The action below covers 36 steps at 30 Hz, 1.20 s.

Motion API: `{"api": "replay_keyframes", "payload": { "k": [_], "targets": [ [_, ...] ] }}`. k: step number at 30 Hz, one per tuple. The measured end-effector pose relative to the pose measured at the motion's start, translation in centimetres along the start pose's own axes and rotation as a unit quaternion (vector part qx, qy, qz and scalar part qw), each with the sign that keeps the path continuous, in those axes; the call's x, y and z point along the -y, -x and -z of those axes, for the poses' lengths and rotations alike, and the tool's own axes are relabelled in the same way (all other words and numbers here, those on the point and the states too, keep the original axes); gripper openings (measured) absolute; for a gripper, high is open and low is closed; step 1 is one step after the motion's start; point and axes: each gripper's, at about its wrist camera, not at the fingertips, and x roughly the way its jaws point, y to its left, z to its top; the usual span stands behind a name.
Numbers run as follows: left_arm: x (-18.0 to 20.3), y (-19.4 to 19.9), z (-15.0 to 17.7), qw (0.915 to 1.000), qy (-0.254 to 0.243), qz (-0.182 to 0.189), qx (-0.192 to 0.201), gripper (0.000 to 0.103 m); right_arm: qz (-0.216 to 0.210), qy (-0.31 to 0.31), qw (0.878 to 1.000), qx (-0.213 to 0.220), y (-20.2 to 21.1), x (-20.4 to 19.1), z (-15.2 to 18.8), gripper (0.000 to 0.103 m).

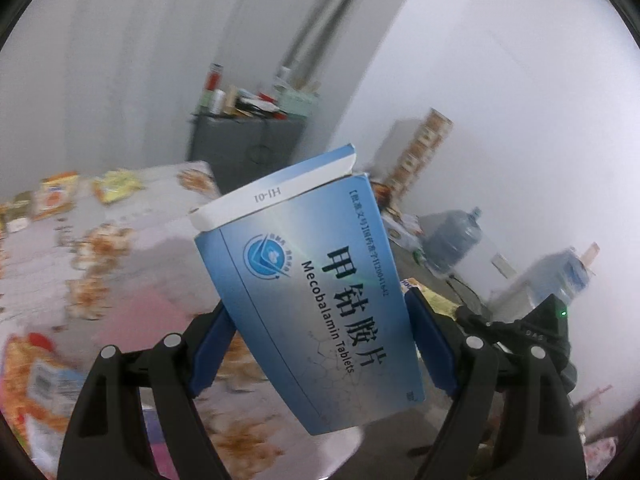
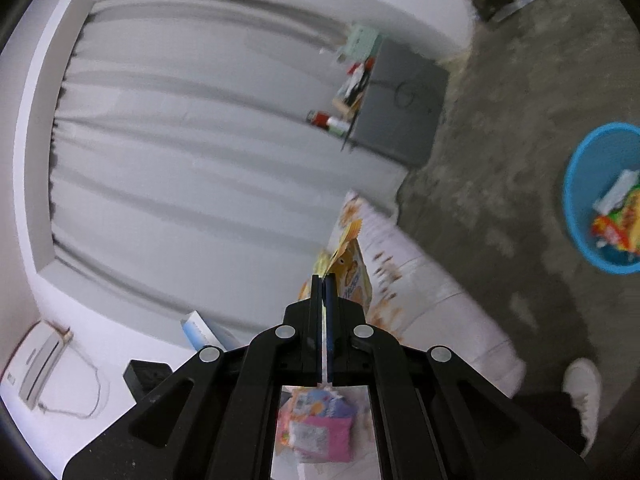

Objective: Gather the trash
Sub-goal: 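Carry the medicine box and yellow wrapper over the blue wastebasket with both grippers, then open both grippers to drop the box and wrapper into the wastebasket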

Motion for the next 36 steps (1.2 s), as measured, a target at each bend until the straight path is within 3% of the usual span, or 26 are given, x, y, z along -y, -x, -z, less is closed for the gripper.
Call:
{"api": "replay_keyframes", "payload": {
  "k": [5, 10, 14, 22, 24, 25, 26, 27, 30, 36],
  "targets": [
    [4.4, -4.8, -0.2, 0.9981, -0.026, 0.039, -0.041, 0.08, 0.032, -0.027, 0.998, 0.045, 4.0, 3.4, -1.4, 0.0],
    [8.6, -11.7, 0.5, 0.9902, -0.056, 0.07, -0.107, 0.08, 0.074, -0.068, 0.991, 0.082, 6.6, 8.0, -2.5, 0.0],
    [11.5, -18.9, 2.3, 0.9771, -0.08, 0.073, -0.183, 0.08, 0.106, -0.112, 0.983, 0.099, 6.8, 12.3, -3.2, 0.0],
    [16.1, -31.2, 6.1, 0.9506, -0.14, 0.049, -0.272, 0.08, 0.144, -0.193, 0.963, 0.12, 5.6, 20.8, -5.3, 0.0],
    [16.9, -34.2, 6.9, 0.9442, -0.153, 0.048, -0.288, 0.081, 0.157, -0.209, 0.956, 0.13, 5.0, 22.8, -5.9, 0.007],
    [17.2, -35.9, 7.5, 0.9395, -0.16, 0.043, -0.3, 0.084, 0.166, -0.221, 0.952, 0.132, 4.7, 24.1, -6.3, 0.015],
    [17.3, -37.4, 7.9, 0.9364, -0.165, 0.029, -0.308, 0.087, 0.185, -0.233, 0.946, 0.132, 4.5, 25.5, -6.5, 0.032],
    [17.0, -38.3, 8.4, 0.9357, -0.166, 0.019, -0.311, 0.088, 0.202, -0.239, 0.941, 0.131, 4.5, 26.5, -6.5, 0.037],
    [16.6, -40.2, 8.9, 0.9382, -0.152, 0.003, -0.311, 0.089, 0.228, -0.257, 0.931, 0.125, 4.8, 28.2, -5.8, 0.039],
    [16.1, -38.7, 8.6, 0.9421, -0.131, 0.023, -0.308, 0.089, 0.24, -0.236, 0.933, 0.125, 6.8, 27.0, -3.4, 0.041]
  ]
}}
